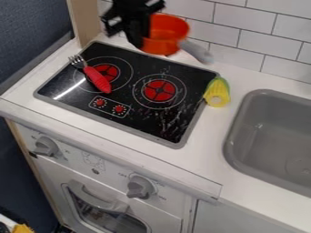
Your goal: Placing the red pan on the right side of the burner
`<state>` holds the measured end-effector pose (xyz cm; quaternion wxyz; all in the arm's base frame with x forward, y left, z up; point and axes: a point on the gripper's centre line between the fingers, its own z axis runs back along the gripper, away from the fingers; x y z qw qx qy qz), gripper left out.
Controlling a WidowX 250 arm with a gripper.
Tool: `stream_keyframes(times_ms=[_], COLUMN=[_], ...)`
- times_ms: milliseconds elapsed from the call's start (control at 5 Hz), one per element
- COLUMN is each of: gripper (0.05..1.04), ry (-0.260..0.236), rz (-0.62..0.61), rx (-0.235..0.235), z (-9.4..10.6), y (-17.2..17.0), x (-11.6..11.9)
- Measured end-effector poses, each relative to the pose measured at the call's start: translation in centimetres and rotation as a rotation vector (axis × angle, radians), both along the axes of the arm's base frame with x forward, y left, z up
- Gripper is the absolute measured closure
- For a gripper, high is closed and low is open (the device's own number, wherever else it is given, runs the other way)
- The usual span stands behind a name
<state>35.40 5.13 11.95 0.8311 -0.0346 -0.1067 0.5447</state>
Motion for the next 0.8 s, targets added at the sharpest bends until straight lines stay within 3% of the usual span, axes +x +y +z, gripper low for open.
stream_keyframes(times_ms=[400,800], gripper=[1.019,1.019], ry=[0.051,0.091], rz=[0.007,0.042], rx=[0.04,0.051], z=[-3.0,-5.4], y=[-3.0,-3.5], x=[-4.2,-6.9])
